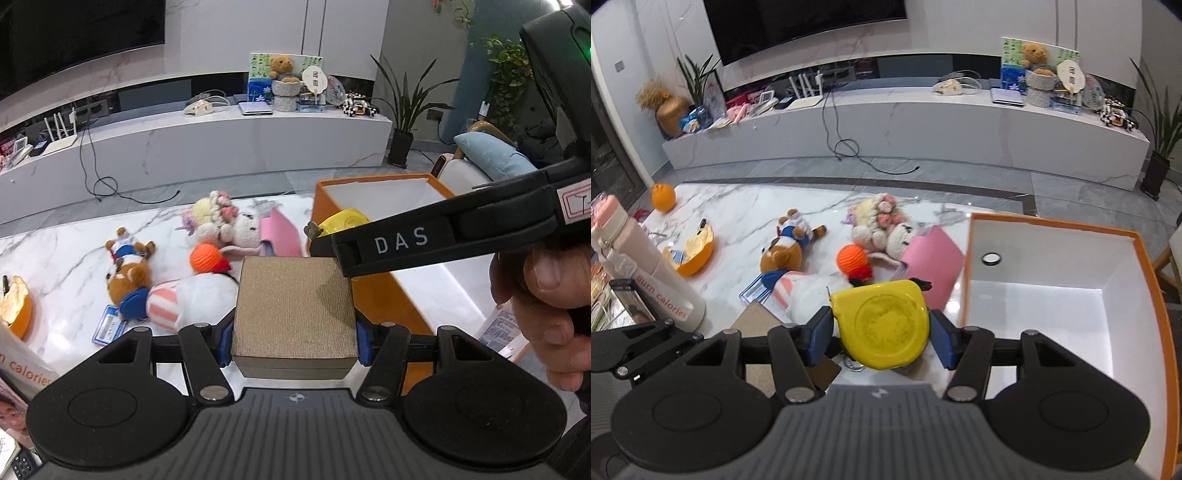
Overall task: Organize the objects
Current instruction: 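Carry the cardboard box and the tape measure over the orange box with both grippers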
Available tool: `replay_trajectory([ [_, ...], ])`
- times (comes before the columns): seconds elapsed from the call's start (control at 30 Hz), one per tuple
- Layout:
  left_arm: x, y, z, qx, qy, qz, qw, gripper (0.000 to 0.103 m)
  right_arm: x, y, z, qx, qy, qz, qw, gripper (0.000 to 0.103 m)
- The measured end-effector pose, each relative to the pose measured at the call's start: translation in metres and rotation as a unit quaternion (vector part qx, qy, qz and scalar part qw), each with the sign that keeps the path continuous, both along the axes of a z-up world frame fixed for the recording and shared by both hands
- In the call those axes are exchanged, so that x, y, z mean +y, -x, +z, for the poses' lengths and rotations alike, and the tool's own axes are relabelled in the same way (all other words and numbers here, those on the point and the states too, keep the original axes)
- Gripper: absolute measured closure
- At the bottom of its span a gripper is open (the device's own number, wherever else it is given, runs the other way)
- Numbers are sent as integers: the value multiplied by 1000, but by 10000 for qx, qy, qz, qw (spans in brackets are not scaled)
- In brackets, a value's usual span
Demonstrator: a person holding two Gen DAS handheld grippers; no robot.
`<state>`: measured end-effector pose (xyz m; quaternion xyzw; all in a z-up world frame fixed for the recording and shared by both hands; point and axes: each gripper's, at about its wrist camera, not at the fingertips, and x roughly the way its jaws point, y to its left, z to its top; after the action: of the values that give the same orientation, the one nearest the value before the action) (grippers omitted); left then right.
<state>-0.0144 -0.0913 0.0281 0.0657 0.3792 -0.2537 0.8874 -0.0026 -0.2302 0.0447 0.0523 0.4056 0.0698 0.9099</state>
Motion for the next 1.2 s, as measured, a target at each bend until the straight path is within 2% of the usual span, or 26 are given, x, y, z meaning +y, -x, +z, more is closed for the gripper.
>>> replay_trajectory([
  [0.7,-78,7,4,-118,363,-614,9974,35,-91,26,9,-152,-270,-879,9956,45],
  [0.97,-103,6,-3,-159,354,-760,9964,35,-121,30,2,-56,-293,-1168,9927,45],
  [1.2,-126,5,-17,-163,157,-867,9960,35,-137,26,-10,152,-163,-1373,9903,45],
])
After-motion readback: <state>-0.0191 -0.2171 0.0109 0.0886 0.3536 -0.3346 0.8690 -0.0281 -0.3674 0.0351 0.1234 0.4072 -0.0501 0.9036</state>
